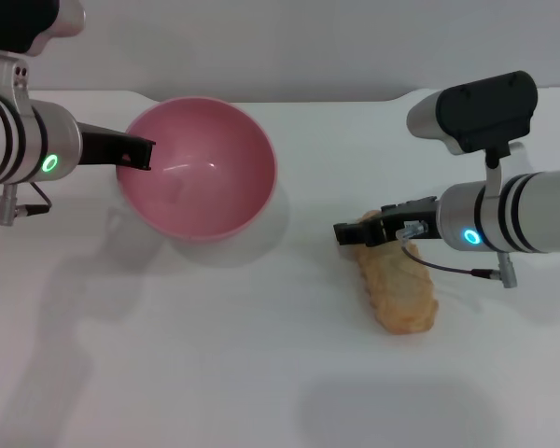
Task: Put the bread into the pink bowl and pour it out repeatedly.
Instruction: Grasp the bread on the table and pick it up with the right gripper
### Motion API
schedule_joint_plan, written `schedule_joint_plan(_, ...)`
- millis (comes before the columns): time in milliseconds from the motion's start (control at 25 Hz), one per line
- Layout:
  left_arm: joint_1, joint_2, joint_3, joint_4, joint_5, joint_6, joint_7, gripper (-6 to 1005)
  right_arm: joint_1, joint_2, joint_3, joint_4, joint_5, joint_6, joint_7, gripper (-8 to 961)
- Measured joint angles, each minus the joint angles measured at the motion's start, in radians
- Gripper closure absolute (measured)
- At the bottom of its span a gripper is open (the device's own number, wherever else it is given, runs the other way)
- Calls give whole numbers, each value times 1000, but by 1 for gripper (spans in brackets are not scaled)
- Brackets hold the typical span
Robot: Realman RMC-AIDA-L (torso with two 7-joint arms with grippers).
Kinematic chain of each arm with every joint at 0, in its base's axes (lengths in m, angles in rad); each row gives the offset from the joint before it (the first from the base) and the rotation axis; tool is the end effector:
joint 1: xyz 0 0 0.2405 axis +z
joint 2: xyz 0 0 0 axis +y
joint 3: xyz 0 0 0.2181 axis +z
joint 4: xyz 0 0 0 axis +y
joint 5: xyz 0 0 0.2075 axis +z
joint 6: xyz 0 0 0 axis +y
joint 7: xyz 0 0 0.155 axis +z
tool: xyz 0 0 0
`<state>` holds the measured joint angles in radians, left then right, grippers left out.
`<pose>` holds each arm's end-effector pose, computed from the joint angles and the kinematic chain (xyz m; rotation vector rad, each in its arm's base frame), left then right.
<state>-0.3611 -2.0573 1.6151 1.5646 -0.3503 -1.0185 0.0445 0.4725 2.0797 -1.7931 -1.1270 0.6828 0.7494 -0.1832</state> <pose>-0.1580 0.3651 0.0285 -2.0468 -1.0120 0.0185 0.1753 0.3521 -0.0747 -2.2877 1.1482 0.0063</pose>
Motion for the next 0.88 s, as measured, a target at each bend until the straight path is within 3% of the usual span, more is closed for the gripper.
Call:
schedule_joint_plan(520,-6,2,-1,0,5,0,0,956,107,-1,-36,158,37,5,-5,186)
schedule_joint_plan(880,-9,3,-2,0,3,0,12,956,96,-6,-35,85,24,55,-2,221)
